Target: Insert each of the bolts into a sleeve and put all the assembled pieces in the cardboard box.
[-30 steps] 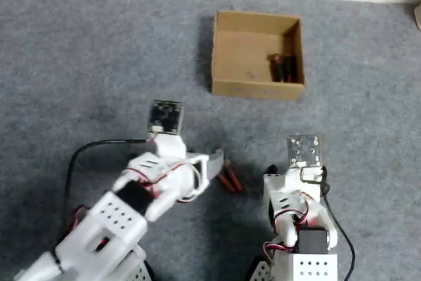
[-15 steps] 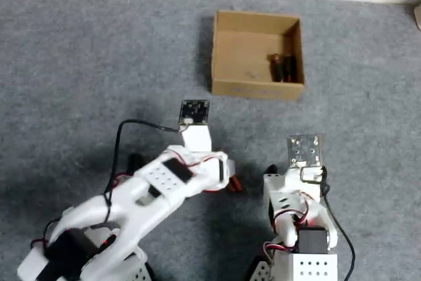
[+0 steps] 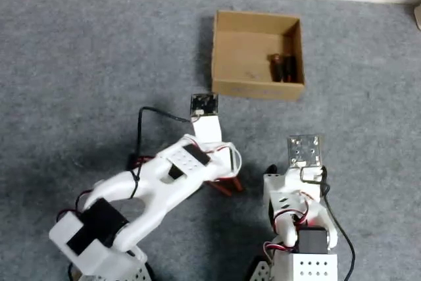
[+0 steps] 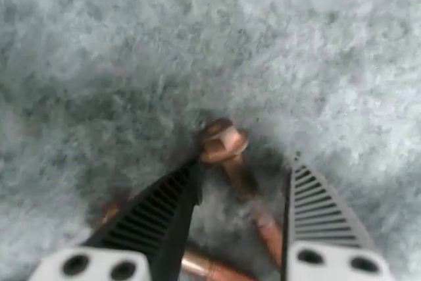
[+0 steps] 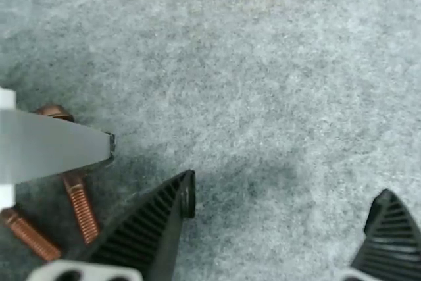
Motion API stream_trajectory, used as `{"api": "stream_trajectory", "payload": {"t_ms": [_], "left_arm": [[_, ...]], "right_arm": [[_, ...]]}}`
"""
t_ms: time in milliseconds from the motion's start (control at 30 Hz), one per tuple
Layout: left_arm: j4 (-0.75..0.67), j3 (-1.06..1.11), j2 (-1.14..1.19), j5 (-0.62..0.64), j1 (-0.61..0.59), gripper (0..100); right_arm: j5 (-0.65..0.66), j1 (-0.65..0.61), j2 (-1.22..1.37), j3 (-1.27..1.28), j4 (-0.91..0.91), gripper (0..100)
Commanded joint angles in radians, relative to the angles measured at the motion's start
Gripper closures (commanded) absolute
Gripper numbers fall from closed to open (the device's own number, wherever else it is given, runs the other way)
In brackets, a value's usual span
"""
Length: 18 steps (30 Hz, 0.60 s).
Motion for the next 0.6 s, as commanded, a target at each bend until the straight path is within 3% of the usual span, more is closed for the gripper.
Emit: {"api": "stream_trajectory", "payload": {"t_ms": [0, 200, 333, 500, 567], "left_arm": [[-0.008, -0.050, 0.025, 0.009, -0.007, 79], [0.000, -0.050, 0.031, 0.009, -0.005, 79], [0.086, -0.056, 0.033, 0.009, 0.004, 80], [0.133, -0.056, 0.030, 0.009, 0.004, 100], [0.146, -0.056, 0.028, 0.008, 0.004, 97]], "right_arm": [[0.014, -0.005, -0.005, 0.088, -0.018, 62.4], [0.014, -0.005, -0.005, 0.088, -0.018, 62.4], [0.014, -0.005, -0.005, 0.088, -0.018, 62.4], [0.014, -0.005, -0.005, 0.088, -0.018, 62.4], [0.014, -0.005, -0.005, 0.088, -0.018, 62.4]]}}
